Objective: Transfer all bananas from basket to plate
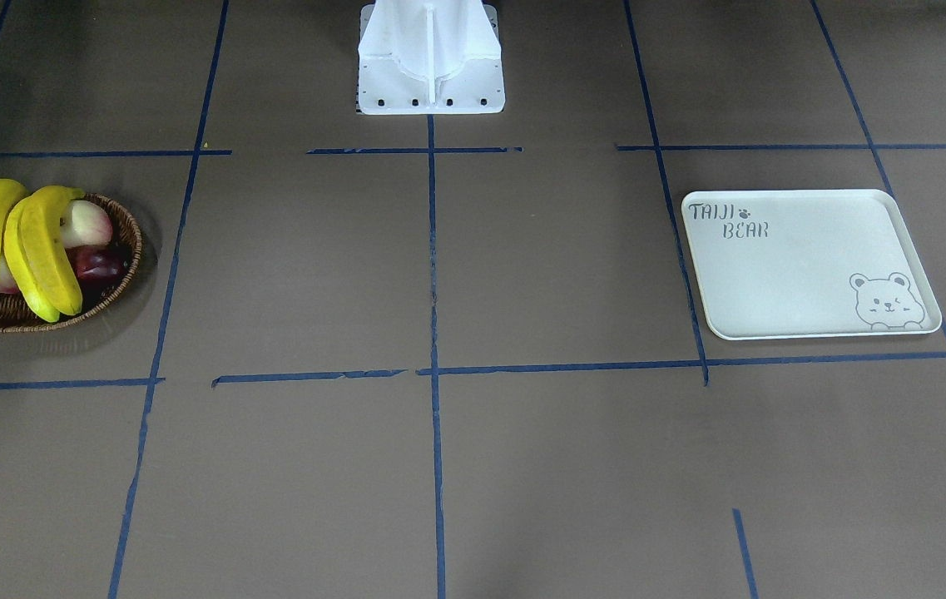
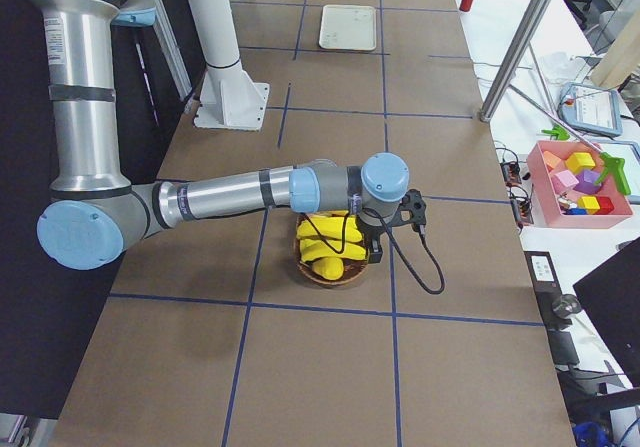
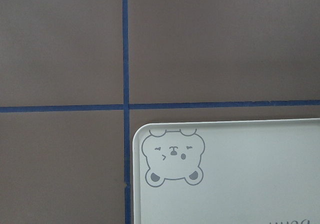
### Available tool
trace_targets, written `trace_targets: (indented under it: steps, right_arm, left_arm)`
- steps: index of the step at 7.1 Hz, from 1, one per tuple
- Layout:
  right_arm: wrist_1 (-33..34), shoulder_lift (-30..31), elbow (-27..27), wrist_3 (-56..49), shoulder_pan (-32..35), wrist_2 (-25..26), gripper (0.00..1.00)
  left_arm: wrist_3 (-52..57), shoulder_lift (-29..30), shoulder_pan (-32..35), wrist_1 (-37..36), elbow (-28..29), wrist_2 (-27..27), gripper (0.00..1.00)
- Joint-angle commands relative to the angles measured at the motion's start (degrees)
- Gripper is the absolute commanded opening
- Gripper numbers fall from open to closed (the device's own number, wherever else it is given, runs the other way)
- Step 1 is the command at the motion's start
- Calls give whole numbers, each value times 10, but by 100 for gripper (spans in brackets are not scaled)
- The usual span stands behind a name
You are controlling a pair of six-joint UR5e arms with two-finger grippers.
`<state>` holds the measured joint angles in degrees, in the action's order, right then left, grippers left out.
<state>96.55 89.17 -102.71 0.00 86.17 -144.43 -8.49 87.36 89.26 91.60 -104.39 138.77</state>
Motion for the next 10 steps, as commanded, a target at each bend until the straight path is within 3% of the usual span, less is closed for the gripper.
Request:
trace_targets:
  steps: [1,4,6,7,10]
  right_arm:
    - [0,4,-79,96,-40,38,99]
    - [-20,7,-166,286,-151,92,97]
    - [-274,83,-151,490,-244,157,98]
    - [-334,88,-132,541,-273,163,99]
    - [-337,99,-116,541,-308,162,99]
  left_arm:
    - [-22,0,-1,2,-1,2,99]
    - [-36,-3,-1,3,-14,8,99]
    - [-36,-3,-1,3,-14,8,99]
    - [-36,-3,-1,3,-15,9,99]
    - [-36,-3,-1,4,-14,7,99]
